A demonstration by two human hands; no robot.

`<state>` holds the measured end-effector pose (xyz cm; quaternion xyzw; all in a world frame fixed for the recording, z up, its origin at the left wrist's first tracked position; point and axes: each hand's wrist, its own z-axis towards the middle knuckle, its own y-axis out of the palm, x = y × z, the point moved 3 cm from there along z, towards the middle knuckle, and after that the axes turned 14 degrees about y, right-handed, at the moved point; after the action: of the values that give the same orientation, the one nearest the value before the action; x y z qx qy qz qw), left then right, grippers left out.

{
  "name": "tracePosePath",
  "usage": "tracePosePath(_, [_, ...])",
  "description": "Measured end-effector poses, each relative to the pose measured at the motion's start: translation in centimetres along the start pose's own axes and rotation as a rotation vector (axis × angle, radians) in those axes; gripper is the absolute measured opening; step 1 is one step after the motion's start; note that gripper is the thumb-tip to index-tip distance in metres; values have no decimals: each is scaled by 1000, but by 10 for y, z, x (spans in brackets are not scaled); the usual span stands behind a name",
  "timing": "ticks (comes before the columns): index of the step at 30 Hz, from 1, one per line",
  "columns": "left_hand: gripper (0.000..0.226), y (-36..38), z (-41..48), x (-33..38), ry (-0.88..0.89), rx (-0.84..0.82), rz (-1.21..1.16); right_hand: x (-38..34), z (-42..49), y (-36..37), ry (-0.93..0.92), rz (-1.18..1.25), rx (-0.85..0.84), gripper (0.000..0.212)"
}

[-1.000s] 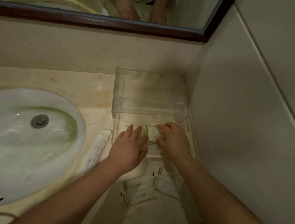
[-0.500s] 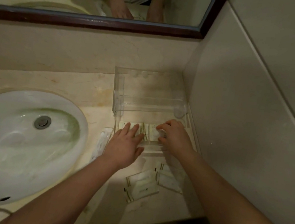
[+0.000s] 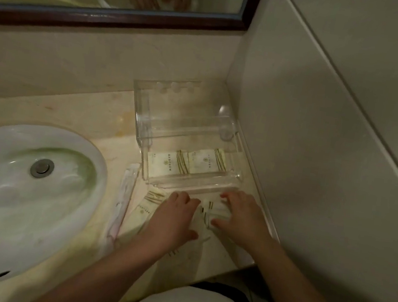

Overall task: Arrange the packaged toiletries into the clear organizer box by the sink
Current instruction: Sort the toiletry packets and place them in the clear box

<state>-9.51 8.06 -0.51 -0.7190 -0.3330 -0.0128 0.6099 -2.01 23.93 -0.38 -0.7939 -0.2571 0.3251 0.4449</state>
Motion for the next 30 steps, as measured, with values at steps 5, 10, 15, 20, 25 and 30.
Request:
tracePosePath(5, [59, 12, 7, 3, 25, -120, 48, 5, -5, 9, 28, -131, 19, 61])
tracePosePath(10, [20, -10, -2, -9, 13, 87, -288, 6, 0, 7, 45, 50, -15, 35])
tracePosePath(15, [43, -53, -27, -20, 23, 445, -807, -7, -15, -25, -93, 431, 201, 22])
tracePosePath(20, [29, -77, -48, -29, 39, 638, -1030, -22, -31, -50, -215, 624, 445, 32])
tracePosePath(25, [45, -81, -52, -34, -96, 665, -1187, -39, -37, -63, -383, 650, 568, 16])
tracePosePath(30, [54, -88, -51, -31, -151, 646, -1163, -45, -36, -67, -413, 688, 572, 22])
